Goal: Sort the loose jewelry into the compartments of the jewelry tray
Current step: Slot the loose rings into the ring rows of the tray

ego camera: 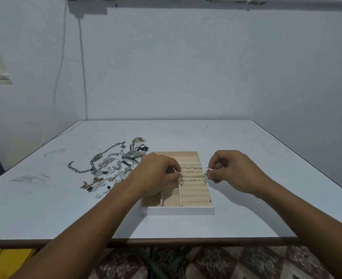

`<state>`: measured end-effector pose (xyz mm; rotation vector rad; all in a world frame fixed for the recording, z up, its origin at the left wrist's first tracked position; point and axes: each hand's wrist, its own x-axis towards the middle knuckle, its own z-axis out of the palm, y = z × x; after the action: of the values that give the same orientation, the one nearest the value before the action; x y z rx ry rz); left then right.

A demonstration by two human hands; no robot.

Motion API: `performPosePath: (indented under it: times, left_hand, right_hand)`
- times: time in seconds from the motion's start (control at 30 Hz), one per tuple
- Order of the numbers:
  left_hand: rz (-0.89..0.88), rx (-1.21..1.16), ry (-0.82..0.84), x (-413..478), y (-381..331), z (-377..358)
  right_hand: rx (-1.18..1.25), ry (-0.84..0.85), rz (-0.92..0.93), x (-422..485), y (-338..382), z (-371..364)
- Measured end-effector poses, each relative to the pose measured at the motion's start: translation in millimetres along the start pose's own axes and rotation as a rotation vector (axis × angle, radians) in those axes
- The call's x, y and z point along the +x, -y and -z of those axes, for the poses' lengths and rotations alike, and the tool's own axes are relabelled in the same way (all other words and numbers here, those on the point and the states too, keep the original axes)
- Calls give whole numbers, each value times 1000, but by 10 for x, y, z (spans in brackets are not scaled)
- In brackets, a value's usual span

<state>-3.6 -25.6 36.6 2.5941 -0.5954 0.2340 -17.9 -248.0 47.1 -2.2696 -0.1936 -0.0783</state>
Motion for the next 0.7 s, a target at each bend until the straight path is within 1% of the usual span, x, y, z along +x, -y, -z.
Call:
performPosePath:
  times: [0.13, 0.37, 0.7]
  left_hand:
    - [9, -60, 24, 10, 74, 23]
    - [27, -194, 26, 65, 22, 32]
    - [-25, -181, 51, 102, -19, -103]
  right_hand:
    - [43, 14, 18, 25, 32, -82]
    - [59, 43, -37, -6, 54, -119]
    - [27, 32, -85, -53, 46, -106]
